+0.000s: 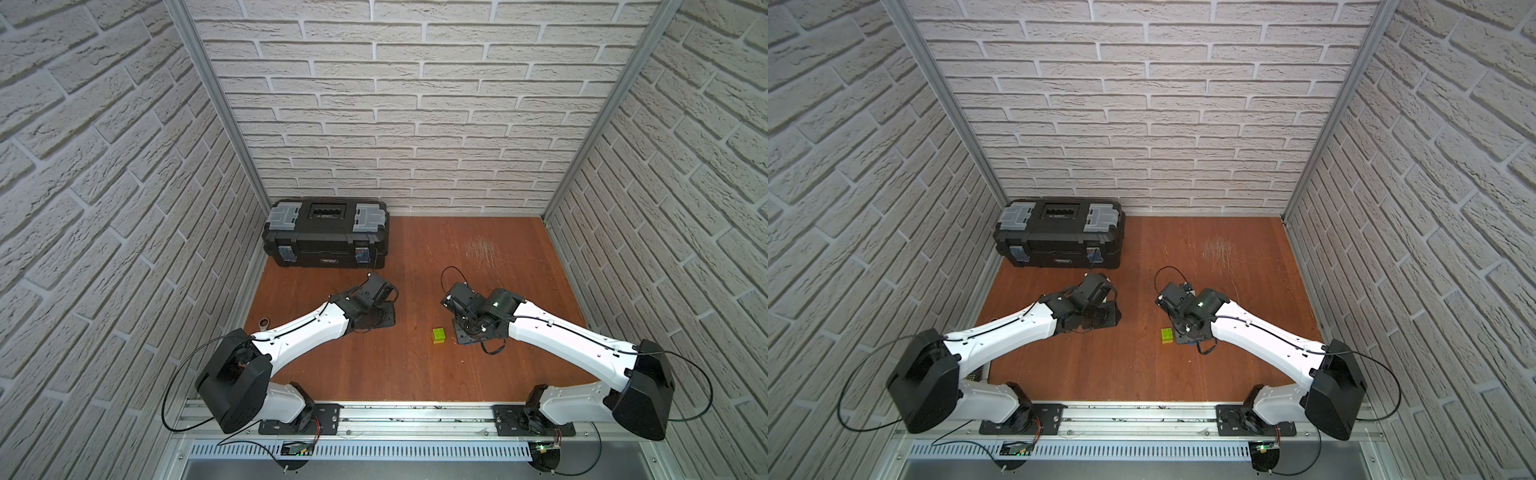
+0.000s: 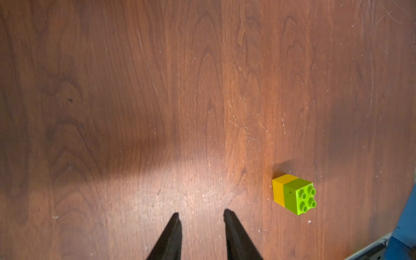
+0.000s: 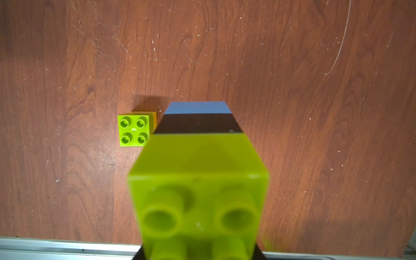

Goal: Assemble the number 4 with lego
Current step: Assemble the lego brick with the lego brick.

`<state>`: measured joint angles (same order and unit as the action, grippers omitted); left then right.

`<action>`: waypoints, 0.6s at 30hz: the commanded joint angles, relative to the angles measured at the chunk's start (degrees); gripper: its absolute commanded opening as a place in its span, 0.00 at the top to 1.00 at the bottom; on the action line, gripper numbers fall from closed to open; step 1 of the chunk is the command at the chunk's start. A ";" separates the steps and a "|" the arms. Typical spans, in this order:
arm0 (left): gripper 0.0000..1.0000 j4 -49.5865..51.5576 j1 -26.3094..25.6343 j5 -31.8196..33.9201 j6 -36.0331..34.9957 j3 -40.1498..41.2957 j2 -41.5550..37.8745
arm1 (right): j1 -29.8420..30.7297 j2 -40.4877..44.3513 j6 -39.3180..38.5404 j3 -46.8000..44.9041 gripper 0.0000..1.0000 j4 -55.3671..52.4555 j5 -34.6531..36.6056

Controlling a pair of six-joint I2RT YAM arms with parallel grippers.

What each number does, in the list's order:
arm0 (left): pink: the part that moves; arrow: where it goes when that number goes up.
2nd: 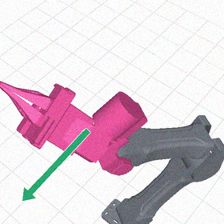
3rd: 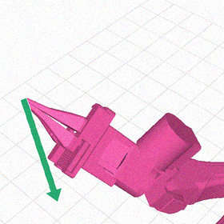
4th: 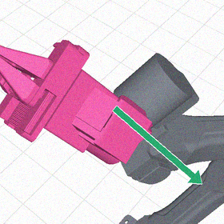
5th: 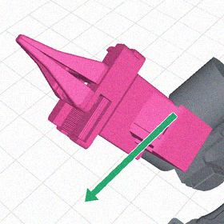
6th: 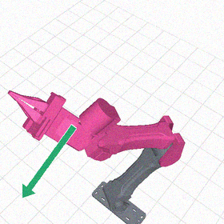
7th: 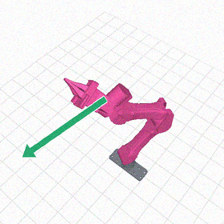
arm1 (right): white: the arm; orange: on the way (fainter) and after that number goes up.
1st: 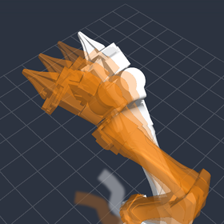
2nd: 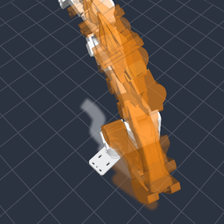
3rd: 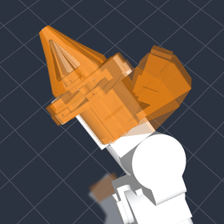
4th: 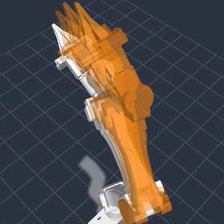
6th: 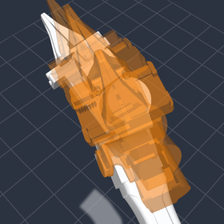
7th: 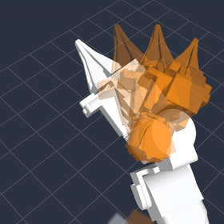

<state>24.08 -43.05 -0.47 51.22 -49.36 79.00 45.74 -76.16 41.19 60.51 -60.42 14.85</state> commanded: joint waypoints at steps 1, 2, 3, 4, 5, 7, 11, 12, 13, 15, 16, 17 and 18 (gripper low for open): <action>0.65 0.17 -0.09 0.68 0.15 -2.40 0.85 | -0.07 2.04 0.60 0.05 0.98 1.97 -1.16; 0.65 0.31 -0.08 0.61 0.10 -2.77 1.09 | -0.07 2.10 0.65 0.05 0.98 2.27 -1.57; 0.65 0.05 -0.12 0.60 -0.03 -2.62 1.30 | -0.10 2.08 0.44 -0.11 0.98 2.84 -2.21; 0.65 -0.51 -0.11 0.56 -0.08 -2.27 1.32 | -0.10 1.87 0.16 -0.29 0.98 3.54 -2.80; 0.65 -0.94 -0.03 0.47 -0.17 -1.93 1.42 | -0.12 1.64 -0.29 -0.39 0.98 4.26 -3.46; 0.65 -1.40 -0.02 0.38 -0.08 -1.58 1.68 | -0.12 0.60 -0.65 0.15 0.98 4.44 -4.50; 0.65 -4.16 -0.02 0.29 1.32 -0.13 1.90 | -0.29 -1.90 -2.73 1.92 0.98 4.37 -7.89; 0.65 -4.94 -0.02 0.23 1.96 0.17 2.14 | -0.36 -2.51 -3.09 2.27 0.98 4.09 -8.44; 0.66 -5.58 -0.02 0.06 2.54 0.31 2.35 | -0.44 -2.95 -3.08 2.33 0.98 4.28 -8.88; 0.67 -6.30 -0.12 -0.47 2.83 0.49 2.97 | -0.60 -4.03 -2.39 1.89 0.98 5.77 -10.90; 0.67 -6.16 -0.11 -0.66 2.84 0.49 3.16 | -0.61 -4.53 -2.11 1.96 0.98 6.29 -11.53; 0.67 -5.96 -0.18 -0.67 2.53 0.37 3.35 | -0.64 -5.18 -1.47 1.98 0.98 6.75 -11.73; 0.67 -5.73 -0.11 -0.76 2.13 0.41 3.38 | -0.70 -6.13 -0.87 2.24 0.98 6.83 -11.69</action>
<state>20.25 -43.05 -0.69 53.12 -49.87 81.84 45.45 -80.99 39.53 61.19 -55.77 5.10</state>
